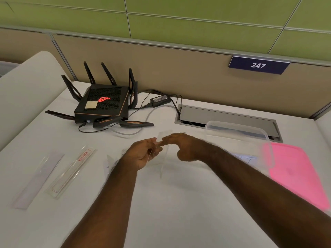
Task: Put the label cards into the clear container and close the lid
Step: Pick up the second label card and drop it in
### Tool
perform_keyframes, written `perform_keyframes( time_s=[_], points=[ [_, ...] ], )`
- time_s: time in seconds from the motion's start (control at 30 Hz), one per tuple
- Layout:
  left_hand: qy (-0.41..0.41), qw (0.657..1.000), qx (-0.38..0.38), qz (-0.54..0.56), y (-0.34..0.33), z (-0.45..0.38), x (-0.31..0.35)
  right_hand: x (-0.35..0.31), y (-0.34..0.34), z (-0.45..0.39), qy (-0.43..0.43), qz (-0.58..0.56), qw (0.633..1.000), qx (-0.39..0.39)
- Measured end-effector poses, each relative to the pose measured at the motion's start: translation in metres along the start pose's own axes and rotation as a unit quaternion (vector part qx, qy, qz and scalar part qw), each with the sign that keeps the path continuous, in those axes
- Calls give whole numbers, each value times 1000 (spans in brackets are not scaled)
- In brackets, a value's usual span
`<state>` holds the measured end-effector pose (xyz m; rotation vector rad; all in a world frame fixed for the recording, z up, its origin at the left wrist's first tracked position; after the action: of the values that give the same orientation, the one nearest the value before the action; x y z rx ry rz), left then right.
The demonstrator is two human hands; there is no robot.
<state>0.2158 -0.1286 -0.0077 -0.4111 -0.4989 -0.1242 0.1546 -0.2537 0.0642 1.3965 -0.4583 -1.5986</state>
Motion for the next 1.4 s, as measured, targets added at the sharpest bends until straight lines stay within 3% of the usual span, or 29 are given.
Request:
perform_keyframes(
  time_s=[0.13, 0.47, 0.57, 0.7, 0.87, 0.93, 1.2, 1.3, 1.4],
  points=[
    [44, 989, -91, -112, -17, 14, -6, 13, 7, 3, 9, 43, 999, -26],
    [22, 920, -173, -350, -20, 37, 19, 42, 44, 28, -3, -15, 999, 51],
    [-1, 895, -154, -418, -14, 44, 39, 59, 61, 47, -28, -63, 994, 84],
    [-51, 829, -148, -536, -34, 55, 52, 85, 84, 76, -60, -51, 989, 126],
    [-210, 737, -6, -643, -91, 51, 66, 113, 102, 117, -94, -58, 979, 169],
    [-247, 708, 15, -661, -114, 47, 64, 125, 109, 132, -108, -61, 974, 191],
    [-305, 643, 20, -702, -190, 21, 48, 179, 120, 192, -163, -31, 953, 255],
    [-337, 599, 62, -723, -213, 10, 39, 198, 121, 209, -195, 27, 941, 277],
    [-363, 542, 100, -752, -233, 0, 26, 213, 115, 219, -247, 134, 926, 251]
  ],
)
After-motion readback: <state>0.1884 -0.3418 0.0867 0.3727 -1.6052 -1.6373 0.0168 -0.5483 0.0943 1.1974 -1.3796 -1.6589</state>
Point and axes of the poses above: each hand's wrist, its own z-axis away from the middle knuckle, its own y-axis out of the back of the hand, x = y × z, the point moved 8 cm from there along -z, towards the middle knuckle, and after that the axes turned 12 degrees about y, right-handed, at the moved point
